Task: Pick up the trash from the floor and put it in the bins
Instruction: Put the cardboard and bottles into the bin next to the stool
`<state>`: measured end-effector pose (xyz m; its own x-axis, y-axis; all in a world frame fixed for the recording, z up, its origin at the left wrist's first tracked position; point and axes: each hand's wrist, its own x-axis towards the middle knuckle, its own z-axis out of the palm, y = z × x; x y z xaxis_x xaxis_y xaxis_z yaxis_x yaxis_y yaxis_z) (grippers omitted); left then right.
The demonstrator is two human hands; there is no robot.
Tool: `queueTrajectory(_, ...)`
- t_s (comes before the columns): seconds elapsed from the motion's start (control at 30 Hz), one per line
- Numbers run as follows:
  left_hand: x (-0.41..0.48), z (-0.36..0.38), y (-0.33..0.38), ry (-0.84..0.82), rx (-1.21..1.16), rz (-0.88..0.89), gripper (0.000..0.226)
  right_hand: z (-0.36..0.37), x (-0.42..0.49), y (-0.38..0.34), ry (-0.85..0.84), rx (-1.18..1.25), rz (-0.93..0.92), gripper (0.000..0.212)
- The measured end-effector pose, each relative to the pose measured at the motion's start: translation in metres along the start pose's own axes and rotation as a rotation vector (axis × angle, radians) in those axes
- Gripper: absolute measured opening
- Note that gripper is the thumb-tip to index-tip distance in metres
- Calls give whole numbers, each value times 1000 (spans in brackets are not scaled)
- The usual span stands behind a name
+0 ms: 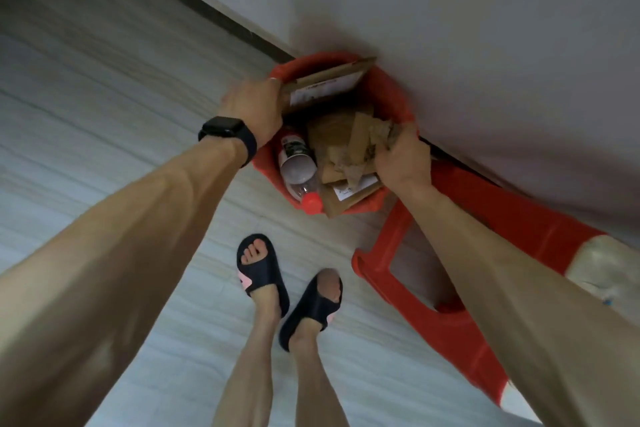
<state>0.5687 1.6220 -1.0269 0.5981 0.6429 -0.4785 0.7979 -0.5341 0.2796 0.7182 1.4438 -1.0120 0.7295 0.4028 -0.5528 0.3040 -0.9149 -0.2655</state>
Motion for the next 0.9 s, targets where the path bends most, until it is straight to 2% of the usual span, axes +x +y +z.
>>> queueTrajectory(0.1,-1,-12,-2,-30,91,12,32,-2,-11,8,-39,-156,4,41)
queueTrajectory(0.17,-7,-4,0,-49,117,74,45,-1,-10,3,0,-188,-39,45)
queueTrajectory(0.3,-23,24,2,-155,195,283,59,15,10,-15,75,-42,-146,51)
queueTrajectory(0.37,-35,37,4,-217,145,288,64,20,19,-17,7,-1,-104,41)
queueTrajectory(0.43,-52,45,11,-196,-8,263,78,19,17,-9,-38,119,-78,34)
queueTrajectory(0.5,-71,51,22,-160,-83,301,93,9,1,9,47,184,-127,40)
queueTrajectory(0.57,-82,56,29,-175,-30,363,106,-1,-21,28,85,182,-200,50)
queueTrajectory(0.67,-82,64,28,-260,100,404,109,-3,-53,55,-58,-28,-344,67)
queueTrajectory(0.77,-71,63,25,-325,124,381,107,2,-55,63,-116,-308,-508,84)
queueTrajectory(0.83,-64,58,26,-393,117,363,108,7,-39,53,-154,-399,-522,85)
queueTrajectory(0.9,-57,55,30,-457,146,343,111,14,-17,42,-263,-534,-515,73)
